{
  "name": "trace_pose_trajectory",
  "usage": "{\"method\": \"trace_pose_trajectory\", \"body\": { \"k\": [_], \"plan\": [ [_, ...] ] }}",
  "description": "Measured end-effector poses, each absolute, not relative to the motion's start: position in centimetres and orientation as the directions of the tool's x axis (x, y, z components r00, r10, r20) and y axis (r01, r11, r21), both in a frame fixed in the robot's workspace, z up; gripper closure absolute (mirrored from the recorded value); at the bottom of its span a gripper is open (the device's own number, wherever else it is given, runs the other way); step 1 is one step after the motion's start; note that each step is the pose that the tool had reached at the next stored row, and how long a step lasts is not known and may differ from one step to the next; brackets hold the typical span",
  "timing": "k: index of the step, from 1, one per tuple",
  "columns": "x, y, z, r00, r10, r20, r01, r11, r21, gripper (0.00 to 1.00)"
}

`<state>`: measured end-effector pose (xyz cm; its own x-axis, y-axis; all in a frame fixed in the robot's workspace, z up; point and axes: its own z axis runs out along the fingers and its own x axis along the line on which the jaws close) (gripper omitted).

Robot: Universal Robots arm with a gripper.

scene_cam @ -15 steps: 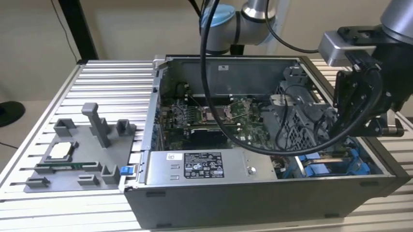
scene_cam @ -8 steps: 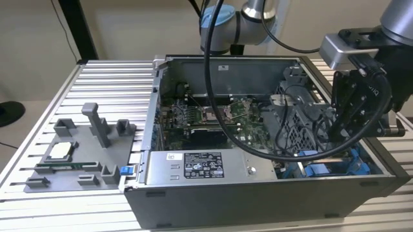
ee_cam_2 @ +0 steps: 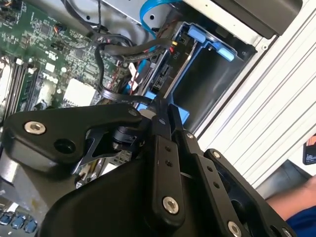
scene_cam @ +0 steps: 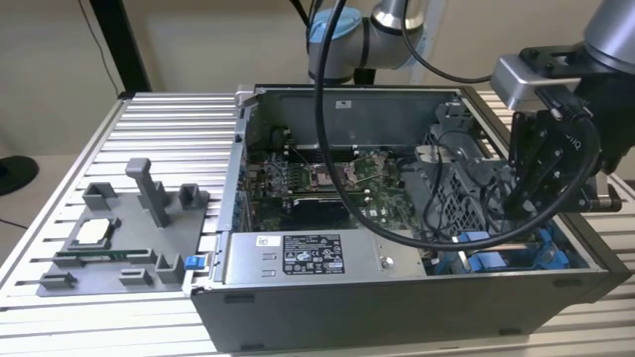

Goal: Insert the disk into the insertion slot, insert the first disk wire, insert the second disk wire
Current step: 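Insert the second disk wire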

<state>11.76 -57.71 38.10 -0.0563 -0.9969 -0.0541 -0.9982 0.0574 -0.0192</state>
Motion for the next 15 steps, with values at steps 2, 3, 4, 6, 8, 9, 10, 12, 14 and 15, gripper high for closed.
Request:
{"method": "trace_pose_trajectory", "body": {
  "k": [2, 3, 4, 6, 8, 9, 10, 12, 14, 15],
  "plan": [
    [11.84, -57.7, 37.85, -0.056, -0.997, -0.054, -0.998, 0.057, -0.019, 1.0],
    [11.88, -57.71, 37.75, -0.056, -0.997, -0.054, -0.998, 0.057, -0.019, 1.0],
    [11.92, -57.71, 37.66, -0.056, -0.997, -0.054, -0.998, 0.057, -0.019, 1.0],
    [11.96, -57.7, 37.5, -0.056, -0.997, -0.054, -0.998, 0.057, -0.019, 1.0],
    [11.96, -57.7, 37.47, -0.056, -0.997, -0.054, -0.998, 0.058, -0.019, 1.0],
    [11.97, -57.7, 37.43, -0.056, -0.997, -0.054, -0.998, 0.057, -0.019, 1.0],
    [11.97, -57.7, 37.42, -0.056, -0.997, -0.054, -0.998, 0.057, -0.019, 1.0],
    [11.97, -57.7, 37.41, -0.056, -0.997, -0.054, -0.998, 0.057, -0.019, 1.0],
    [11.97, -57.7, 37.4, -0.056, -0.997, -0.054, -0.998, 0.057, -0.019, 1.0],
    [11.97, -57.7, 37.4, -0.056, -0.997, -0.054, -0.998, 0.057, -0.019, 1.0]
  ]
}}
